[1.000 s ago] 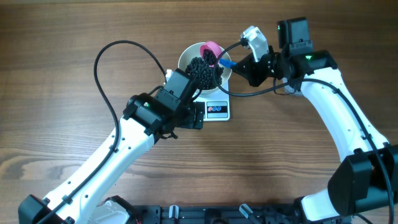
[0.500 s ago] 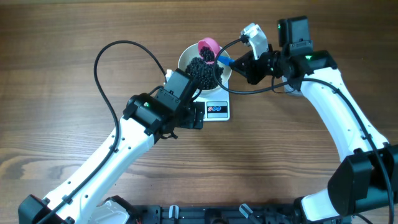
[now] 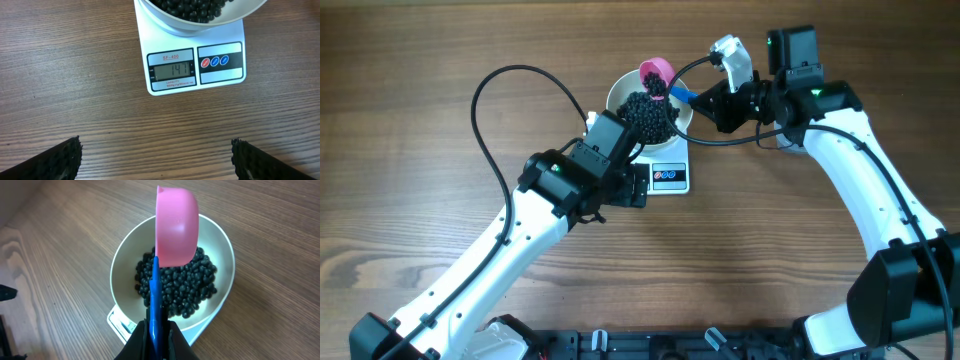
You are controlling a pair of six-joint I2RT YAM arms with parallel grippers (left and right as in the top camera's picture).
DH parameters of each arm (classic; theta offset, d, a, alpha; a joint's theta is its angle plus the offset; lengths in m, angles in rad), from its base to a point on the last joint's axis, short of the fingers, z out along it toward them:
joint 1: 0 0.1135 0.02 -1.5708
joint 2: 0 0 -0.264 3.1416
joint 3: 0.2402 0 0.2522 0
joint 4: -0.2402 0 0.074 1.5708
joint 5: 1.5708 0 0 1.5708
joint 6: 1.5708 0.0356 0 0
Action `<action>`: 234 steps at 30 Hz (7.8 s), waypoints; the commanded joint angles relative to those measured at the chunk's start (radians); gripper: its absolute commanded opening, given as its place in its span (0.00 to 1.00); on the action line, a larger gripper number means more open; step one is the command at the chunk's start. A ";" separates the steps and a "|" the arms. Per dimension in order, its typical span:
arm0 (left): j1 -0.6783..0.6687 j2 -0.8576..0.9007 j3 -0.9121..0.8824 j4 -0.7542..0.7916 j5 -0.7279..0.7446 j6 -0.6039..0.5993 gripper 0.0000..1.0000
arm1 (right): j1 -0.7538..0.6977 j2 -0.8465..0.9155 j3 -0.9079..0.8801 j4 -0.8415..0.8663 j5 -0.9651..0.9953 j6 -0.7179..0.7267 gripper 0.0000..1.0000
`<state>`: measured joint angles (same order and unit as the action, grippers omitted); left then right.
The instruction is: Scoop item into bowl and weigh 150g on scale
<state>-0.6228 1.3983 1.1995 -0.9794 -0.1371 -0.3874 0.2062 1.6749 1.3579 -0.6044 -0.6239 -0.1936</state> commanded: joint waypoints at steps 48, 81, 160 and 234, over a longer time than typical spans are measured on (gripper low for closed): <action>-0.001 -0.014 -0.006 0.003 -0.013 -0.013 1.00 | -0.003 -0.022 0.019 -0.042 0.002 -0.009 0.04; -0.001 -0.014 -0.006 0.003 -0.013 -0.013 1.00 | -0.001 -0.022 0.019 -0.002 0.000 0.007 0.04; -0.001 -0.014 -0.007 0.003 -0.013 -0.013 1.00 | -0.415 -0.022 0.007 -0.286 0.620 0.099 0.70; -0.001 -0.014 -0.007 0.003 -0.013 -0.013 1.00 | -0.236 -1.316 -0.957 0.420 0.489 -0.094 1.00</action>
<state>-0.6228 1.3983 1.1976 -0.9794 -0.1371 -0.3878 -0.0353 0.4038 0.4992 -0.2867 -0.1371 -0.2832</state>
